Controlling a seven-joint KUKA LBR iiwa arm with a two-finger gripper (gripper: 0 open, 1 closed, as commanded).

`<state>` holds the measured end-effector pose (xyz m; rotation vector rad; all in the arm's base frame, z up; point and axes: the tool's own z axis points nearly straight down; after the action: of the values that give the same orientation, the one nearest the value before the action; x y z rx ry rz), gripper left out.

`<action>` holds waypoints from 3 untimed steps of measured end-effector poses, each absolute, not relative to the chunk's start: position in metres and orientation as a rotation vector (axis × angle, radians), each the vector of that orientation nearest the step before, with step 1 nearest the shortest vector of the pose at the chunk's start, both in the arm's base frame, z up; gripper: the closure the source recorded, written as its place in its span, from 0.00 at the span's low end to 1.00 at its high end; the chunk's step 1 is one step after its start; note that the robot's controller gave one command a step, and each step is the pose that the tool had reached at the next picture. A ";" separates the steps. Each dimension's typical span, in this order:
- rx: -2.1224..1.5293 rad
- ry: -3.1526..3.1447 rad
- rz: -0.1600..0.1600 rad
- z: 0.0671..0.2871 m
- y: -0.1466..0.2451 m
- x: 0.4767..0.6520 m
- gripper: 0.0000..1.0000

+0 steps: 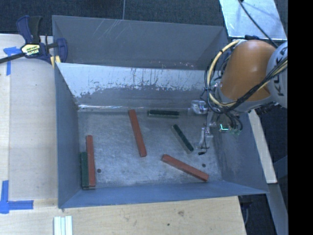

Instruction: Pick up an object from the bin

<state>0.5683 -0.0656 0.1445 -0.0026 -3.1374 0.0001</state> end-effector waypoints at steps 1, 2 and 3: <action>-0.037 -3.145 0.000 0.072 -0.052 0.517 0.00; 0.010 -3.155 0.001 0.073 -0.029 0.487 0.00; 0.077 -3.153 0.007 0.131 -0.078 0.527 0.00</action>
Offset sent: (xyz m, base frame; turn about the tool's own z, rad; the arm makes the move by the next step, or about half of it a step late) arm -0.0515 0.0139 -0.0715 0.0208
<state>0.5268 -0.0778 0.1311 0.0768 -3.1530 0.0074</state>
